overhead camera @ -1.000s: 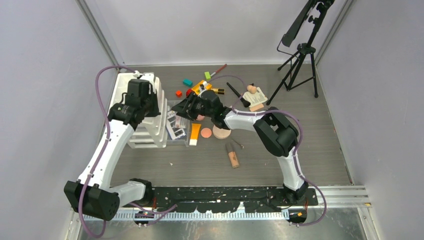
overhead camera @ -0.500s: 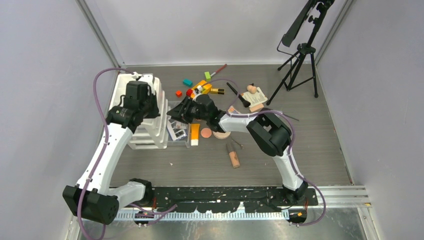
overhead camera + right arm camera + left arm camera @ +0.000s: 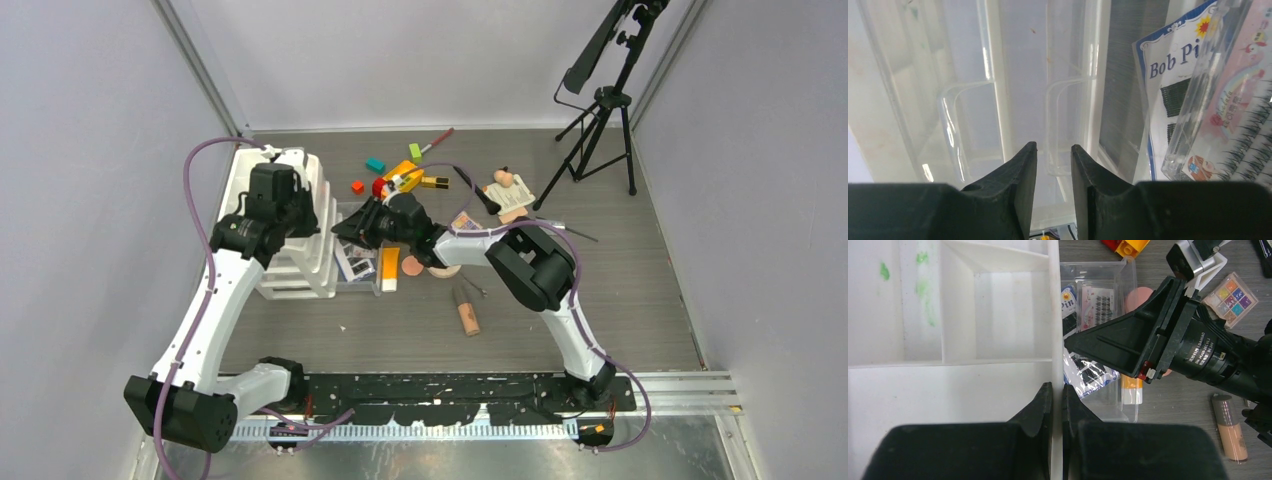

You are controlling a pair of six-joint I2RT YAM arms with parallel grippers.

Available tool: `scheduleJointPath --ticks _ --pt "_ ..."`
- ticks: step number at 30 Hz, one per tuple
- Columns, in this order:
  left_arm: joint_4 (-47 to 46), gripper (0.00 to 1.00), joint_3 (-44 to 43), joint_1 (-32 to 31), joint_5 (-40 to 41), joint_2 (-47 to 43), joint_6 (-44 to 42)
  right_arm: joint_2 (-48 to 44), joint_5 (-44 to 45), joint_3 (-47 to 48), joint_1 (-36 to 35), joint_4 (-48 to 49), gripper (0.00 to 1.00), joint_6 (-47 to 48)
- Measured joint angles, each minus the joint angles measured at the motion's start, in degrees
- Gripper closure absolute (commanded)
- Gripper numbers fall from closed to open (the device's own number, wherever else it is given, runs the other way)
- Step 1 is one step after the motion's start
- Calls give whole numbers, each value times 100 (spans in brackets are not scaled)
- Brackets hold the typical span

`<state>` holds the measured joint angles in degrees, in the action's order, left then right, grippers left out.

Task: Organize the makeup
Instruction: Close the drawer in the storage box.

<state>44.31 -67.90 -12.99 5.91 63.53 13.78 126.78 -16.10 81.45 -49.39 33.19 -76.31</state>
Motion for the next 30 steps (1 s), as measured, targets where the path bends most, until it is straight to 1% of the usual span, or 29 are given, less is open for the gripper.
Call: scheduleJointPath --ticks 15,22,30 --pt "-52 100 26 7 2 -17 55 46 168 -15 48 52 67 168" --pt "-81 100 66 7 -4 -92 59 46 295 -15 55 -247 70 251" --pt "-85 100 72 7 -17 -94 70 35 295 -15 52 -310 67 393"
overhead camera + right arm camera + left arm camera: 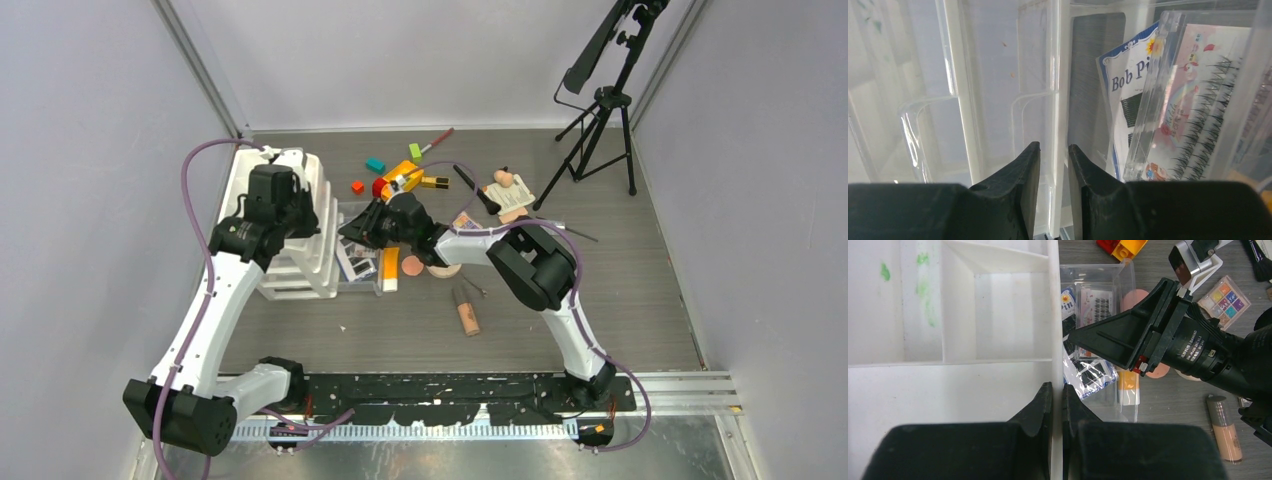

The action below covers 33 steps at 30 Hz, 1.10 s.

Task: Organize the makeup
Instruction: Close the drawer in the storage box.

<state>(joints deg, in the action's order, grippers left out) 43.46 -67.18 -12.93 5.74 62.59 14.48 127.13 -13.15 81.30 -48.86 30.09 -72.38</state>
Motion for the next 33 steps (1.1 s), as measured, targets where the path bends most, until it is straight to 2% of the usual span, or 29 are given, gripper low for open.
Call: scheduleJointPath --ticks 13,24,33 --pt "4 100 4 11 131 -63 0 -627 146 9 -2 -778 66 855" --pt "146 100 59 11 824 -308 9 -1644 1069 9 33 -2024 66 2114" --pt "160 100 81 20 970 -328 4 -2122 1812 -142 157 -2822 66 2828"
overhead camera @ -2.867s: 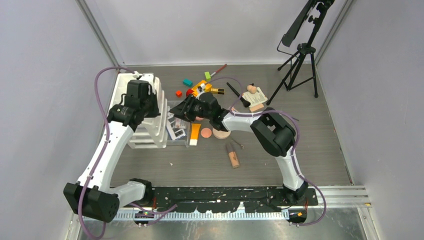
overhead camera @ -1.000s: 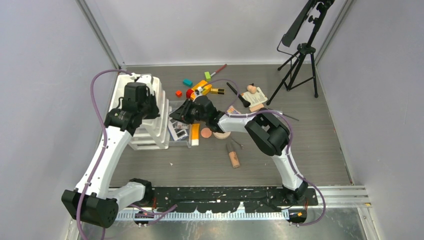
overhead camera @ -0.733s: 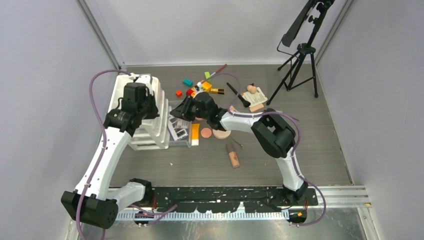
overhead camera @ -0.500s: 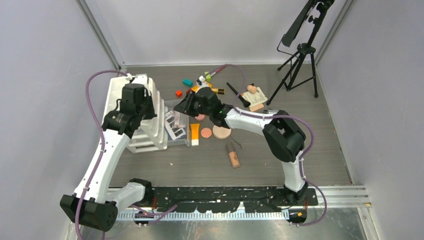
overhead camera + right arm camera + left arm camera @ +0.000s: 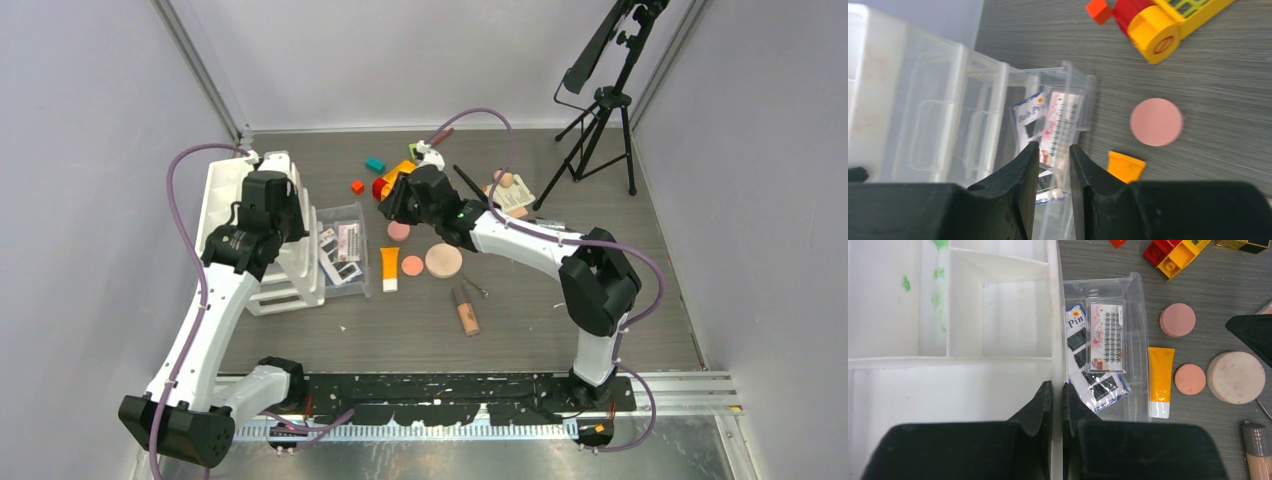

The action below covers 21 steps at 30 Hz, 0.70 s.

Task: Organize the makeup
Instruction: Close the drawer in the storage box.

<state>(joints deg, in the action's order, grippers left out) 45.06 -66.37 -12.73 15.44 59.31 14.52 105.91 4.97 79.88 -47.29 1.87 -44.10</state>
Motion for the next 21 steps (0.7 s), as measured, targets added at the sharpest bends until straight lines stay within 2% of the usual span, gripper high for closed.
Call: scheduleJointPath --ticks 9,21 --pt "0 100 0 0 11 0 0 -291 542 -190 101 -538 66 382" --pt "0 100 0 2 -33 2 -4 -321 656 -225 153 -713 66 472"
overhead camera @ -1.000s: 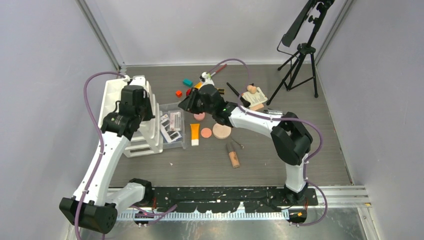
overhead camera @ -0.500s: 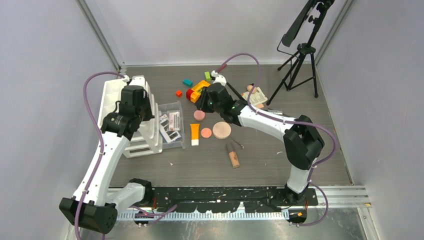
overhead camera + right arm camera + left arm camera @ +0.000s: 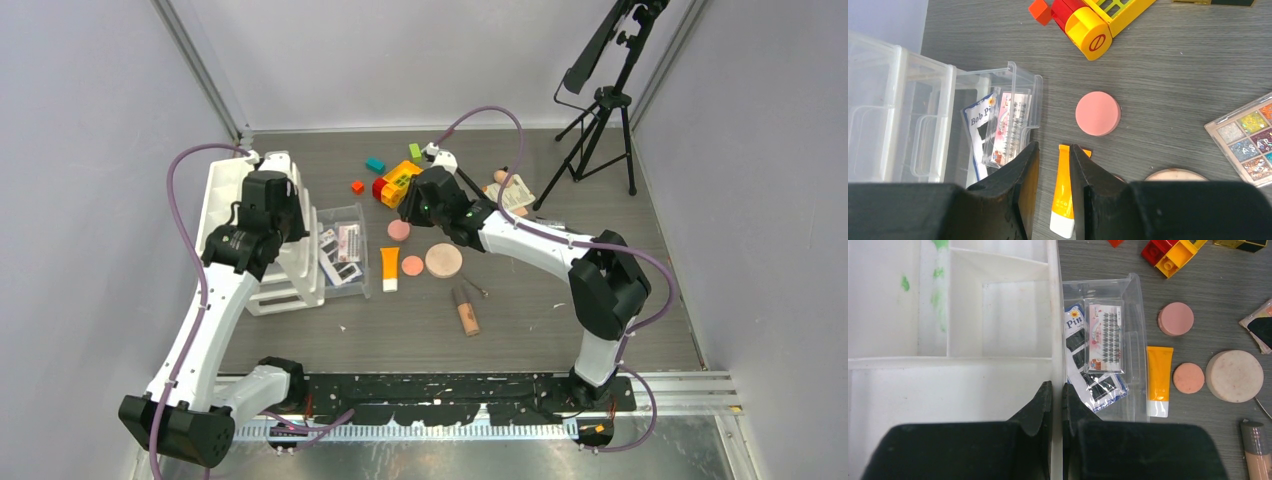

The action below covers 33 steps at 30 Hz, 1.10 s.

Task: Organize the makeup
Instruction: Close the drawer in the storage box.

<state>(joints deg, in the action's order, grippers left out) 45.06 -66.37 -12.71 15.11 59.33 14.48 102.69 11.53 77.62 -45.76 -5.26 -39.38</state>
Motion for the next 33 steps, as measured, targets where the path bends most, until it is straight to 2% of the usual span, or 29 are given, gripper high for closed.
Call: scheduleJointPath --ticks 21,31,33 --pt "-160 100 -2 11 -533 352 -195 -26 -4 -111 24 -22 66 -2" --pt "-155 69 -219 11 -531 706 -297 -87 -15 -149 50 -20 66 -7" --pt "-151 66 -269 11 -483 752 -302 -87 -22 -149 50 -15 66 -15"
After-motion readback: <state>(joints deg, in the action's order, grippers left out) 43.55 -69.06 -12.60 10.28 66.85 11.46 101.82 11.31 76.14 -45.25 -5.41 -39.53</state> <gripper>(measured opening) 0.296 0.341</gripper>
